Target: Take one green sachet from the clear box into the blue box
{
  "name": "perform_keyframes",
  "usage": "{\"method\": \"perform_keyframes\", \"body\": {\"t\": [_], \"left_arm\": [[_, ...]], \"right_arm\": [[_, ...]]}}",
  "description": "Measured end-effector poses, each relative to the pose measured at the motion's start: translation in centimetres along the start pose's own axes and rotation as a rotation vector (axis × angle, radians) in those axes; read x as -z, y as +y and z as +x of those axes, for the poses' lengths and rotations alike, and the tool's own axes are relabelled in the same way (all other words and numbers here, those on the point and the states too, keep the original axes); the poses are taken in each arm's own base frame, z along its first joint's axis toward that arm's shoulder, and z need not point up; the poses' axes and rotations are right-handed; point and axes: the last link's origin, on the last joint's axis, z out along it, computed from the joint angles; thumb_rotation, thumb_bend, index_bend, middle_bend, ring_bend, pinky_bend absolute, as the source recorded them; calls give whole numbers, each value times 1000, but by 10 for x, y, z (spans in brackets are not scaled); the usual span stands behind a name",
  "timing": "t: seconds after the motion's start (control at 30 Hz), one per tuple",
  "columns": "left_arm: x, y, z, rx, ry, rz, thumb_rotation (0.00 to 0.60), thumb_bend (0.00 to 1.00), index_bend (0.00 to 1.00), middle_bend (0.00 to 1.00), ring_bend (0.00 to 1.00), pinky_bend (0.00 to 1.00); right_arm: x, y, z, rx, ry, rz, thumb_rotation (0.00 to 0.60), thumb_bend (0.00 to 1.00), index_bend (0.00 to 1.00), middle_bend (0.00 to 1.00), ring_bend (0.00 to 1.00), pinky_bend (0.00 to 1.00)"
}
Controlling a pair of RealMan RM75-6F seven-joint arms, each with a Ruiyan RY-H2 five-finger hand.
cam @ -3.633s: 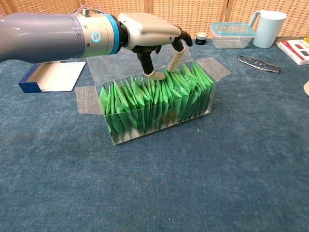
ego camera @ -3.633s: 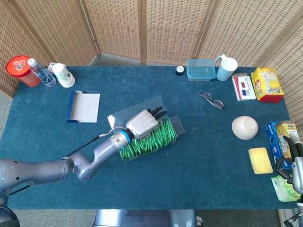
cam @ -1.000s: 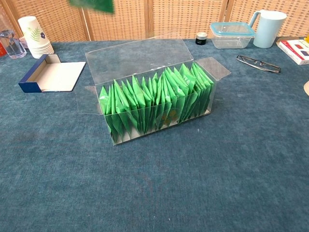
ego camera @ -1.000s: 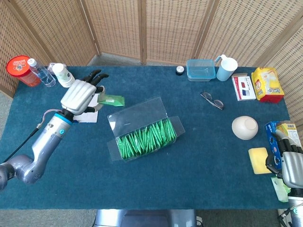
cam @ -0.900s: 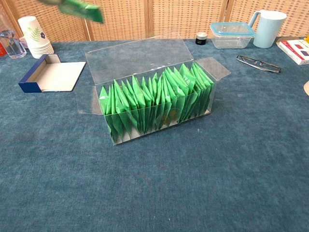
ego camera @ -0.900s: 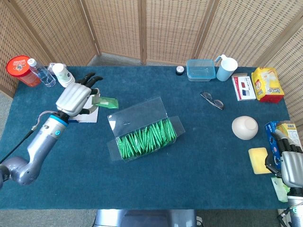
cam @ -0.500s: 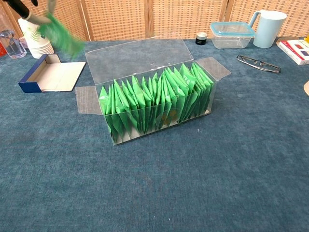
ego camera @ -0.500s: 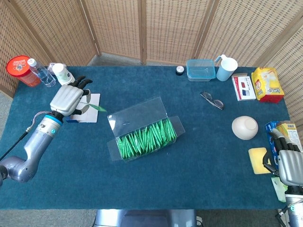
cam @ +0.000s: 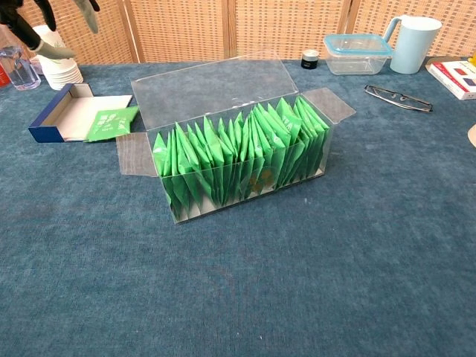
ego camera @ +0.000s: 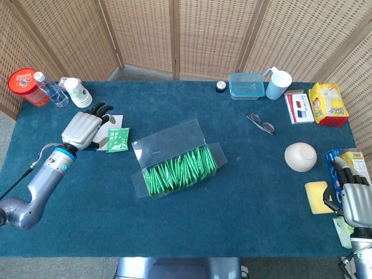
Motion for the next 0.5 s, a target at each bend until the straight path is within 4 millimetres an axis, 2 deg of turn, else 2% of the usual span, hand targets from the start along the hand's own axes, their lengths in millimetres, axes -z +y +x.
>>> {"method": "perform_keyframes", "body": {"t": [0.2,0.5], "left_arm": [[32,-3,1,23,13,3,600,302,311,139,75,315],[97,-21,-5,72,31,77,600,302,311,139,75,315]], "right_arm": [[-7,-4,-3,-2,-9,19,319,717,117,144,182,289],[-19,-13,-5,15,-24,56,318,717,117,144,175,285]]}}
